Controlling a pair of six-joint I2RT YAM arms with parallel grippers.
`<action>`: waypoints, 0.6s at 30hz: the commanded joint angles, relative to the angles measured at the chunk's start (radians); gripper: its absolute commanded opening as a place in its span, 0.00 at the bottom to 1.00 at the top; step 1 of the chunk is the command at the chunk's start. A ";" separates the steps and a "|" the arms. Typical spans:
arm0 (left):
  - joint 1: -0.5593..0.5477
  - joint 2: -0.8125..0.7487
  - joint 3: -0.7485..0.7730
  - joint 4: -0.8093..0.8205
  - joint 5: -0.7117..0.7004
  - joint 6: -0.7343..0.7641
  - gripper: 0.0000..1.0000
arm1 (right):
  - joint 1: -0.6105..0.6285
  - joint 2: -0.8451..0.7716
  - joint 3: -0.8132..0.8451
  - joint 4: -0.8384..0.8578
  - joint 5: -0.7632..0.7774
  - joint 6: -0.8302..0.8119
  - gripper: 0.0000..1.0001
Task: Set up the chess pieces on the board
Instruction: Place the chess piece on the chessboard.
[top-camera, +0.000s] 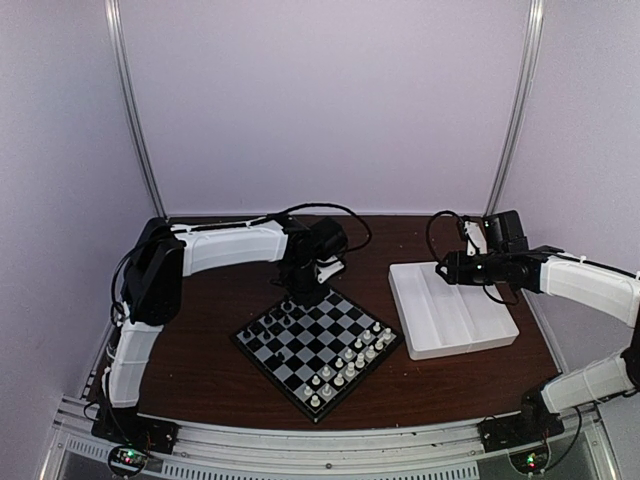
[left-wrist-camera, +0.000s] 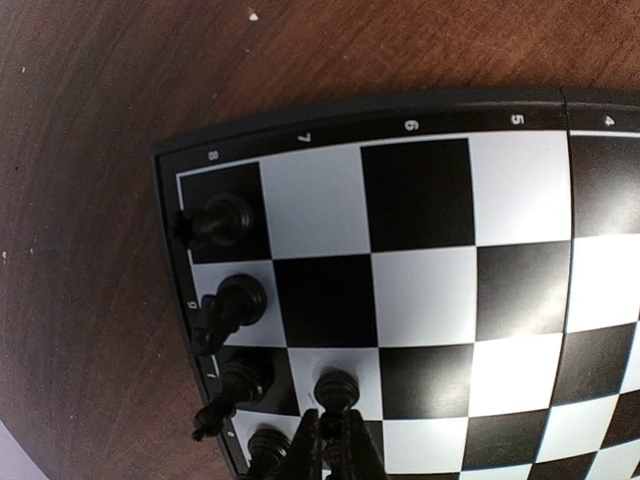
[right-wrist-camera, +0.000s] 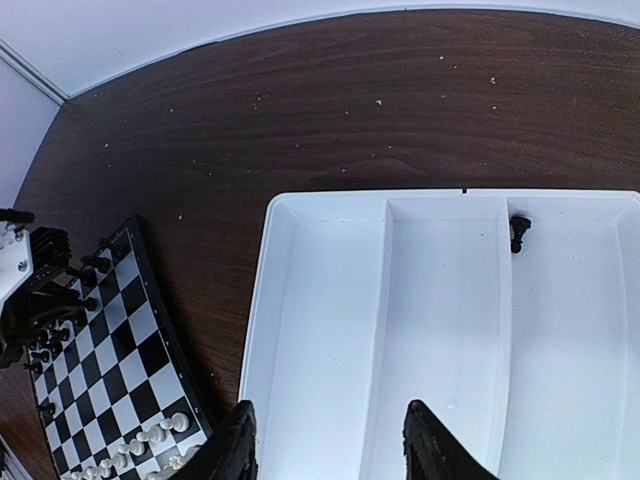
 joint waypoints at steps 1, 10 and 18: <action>0.009 0.020 0.021 -0.023 0.004 0.009 0.10 | -0.008 -0.002 0.006 0.005 -0.009 0.003 0.50; 0.006 0.013 0.131 -0.092 0.005 0.002 0.29 | -0.009 -0.002 0.006 0.009 -0.015 0.008 0.50; -0.041 -0.135 0.078 -0.123 0.049 -0.034 0.32 | -0.010 -0.005 0.003 0.016 -0.012 0.014 0.50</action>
